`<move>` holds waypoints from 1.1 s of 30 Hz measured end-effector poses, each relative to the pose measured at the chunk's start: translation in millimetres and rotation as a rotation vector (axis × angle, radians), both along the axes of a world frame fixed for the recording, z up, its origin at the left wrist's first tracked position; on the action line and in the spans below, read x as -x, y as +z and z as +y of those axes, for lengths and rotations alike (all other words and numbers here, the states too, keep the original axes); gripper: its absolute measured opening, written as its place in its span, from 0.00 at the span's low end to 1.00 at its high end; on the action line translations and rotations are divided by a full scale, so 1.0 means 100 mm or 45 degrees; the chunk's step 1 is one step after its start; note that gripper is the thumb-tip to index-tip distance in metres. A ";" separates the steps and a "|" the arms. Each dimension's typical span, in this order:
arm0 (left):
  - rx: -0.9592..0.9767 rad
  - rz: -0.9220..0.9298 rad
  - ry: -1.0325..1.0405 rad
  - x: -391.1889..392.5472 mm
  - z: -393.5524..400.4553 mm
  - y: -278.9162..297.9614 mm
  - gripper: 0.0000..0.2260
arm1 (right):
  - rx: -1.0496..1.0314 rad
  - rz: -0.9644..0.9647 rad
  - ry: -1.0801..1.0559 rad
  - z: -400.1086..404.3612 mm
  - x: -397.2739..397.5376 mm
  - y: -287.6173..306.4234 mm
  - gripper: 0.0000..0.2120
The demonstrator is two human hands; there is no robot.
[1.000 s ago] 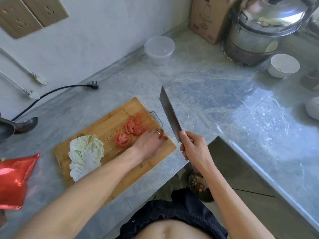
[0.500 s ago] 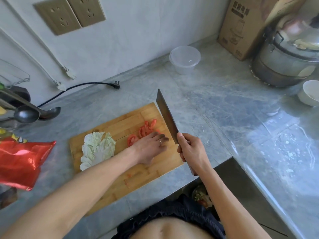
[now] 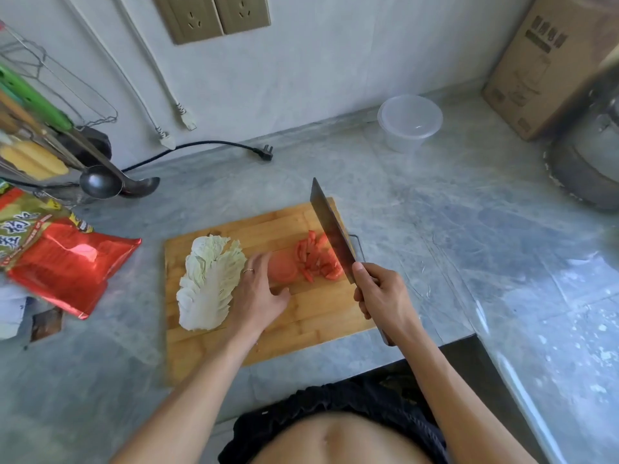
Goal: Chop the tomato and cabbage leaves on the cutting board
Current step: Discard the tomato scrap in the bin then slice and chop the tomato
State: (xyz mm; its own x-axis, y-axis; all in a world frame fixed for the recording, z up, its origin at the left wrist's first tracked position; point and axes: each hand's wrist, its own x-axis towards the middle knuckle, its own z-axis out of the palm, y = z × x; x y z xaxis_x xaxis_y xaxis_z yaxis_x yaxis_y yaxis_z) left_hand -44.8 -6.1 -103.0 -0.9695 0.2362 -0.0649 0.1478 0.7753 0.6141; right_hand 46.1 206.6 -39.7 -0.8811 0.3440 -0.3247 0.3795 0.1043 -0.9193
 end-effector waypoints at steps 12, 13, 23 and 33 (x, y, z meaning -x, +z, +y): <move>0.143 -0.155 -0.098 0.10 0.01 -0.01 0.29 | -0.019 -0.017 0.042 0.01 -0.19 -0.07 0.14; 0.147 -0.125 -0.114 0.10 0.00 0.00 0.28 | -0.030 -0.018 0.038 0.01 -0.20 -0.07 0.14; -0.133 -0.236 0.061 0.08 -0.02 0.09 0.19 | -0.030 -0.028 0.012 -0.13 -0.34 -0.05 0.14; -0.805 -0.642 0.409 -0.19 -0.04 0.16 0.17 | -0.075 -0.065 -0.024 -0.24 -0.52 -0.03 0.14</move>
State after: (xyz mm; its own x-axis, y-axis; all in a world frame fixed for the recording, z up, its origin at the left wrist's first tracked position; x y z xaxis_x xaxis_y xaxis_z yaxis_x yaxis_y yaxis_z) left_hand -25.8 -10.6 -87.4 -0.8863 0.0927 -0.4537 -0.4255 0.2238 0.8768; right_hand 98.4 182.3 -43.2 -0.8570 0.3800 -0.3480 0.4282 0.1498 -0.8912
